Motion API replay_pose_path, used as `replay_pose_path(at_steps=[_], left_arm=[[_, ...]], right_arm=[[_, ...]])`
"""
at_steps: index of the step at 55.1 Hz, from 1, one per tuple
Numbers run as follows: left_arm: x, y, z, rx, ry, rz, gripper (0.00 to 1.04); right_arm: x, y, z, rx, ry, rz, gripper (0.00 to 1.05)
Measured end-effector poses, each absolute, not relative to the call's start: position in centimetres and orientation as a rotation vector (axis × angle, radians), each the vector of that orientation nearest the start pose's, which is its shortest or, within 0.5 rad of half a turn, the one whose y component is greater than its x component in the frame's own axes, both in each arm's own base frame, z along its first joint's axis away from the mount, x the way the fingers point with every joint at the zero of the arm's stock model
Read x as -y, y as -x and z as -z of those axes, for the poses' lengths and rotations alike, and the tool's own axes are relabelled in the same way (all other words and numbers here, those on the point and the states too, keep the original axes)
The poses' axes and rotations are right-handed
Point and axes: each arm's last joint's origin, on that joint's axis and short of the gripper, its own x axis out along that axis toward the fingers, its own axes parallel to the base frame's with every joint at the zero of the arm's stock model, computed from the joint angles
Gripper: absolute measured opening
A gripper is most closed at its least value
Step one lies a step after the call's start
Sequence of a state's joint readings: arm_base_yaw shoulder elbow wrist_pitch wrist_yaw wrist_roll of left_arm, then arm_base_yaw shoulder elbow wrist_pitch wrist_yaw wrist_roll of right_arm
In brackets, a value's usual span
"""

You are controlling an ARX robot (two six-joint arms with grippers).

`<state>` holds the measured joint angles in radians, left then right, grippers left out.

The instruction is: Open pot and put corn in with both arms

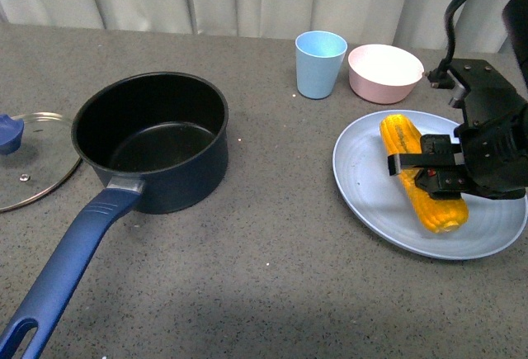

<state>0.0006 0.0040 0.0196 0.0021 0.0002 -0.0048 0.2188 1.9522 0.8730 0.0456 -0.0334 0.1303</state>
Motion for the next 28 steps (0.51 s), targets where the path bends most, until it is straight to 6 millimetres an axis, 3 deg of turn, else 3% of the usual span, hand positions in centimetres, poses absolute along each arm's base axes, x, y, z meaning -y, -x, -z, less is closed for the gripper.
replay_pose_path(at_steps=[7,14,28], left_arm=[[0.0,-9.7,-17.0,0.018,0.005,0.0,0.98],[0.0,-9.7,-17.0,0.018,0.005,0.0,0.98],[0.0,-9.7,-17.0,0.018,0.005,-0.001,0.98]], right_arm=[[-7.4,-32.2,-10.2,-1.017,-0.16,-0.261,0.16],[-9.0,-32.2,-12.3,-0.991,-0.313,-0.408,0.14],[-16.6,-33.7,-13.9,-1.018,-0.453,-0.607,0.12]])
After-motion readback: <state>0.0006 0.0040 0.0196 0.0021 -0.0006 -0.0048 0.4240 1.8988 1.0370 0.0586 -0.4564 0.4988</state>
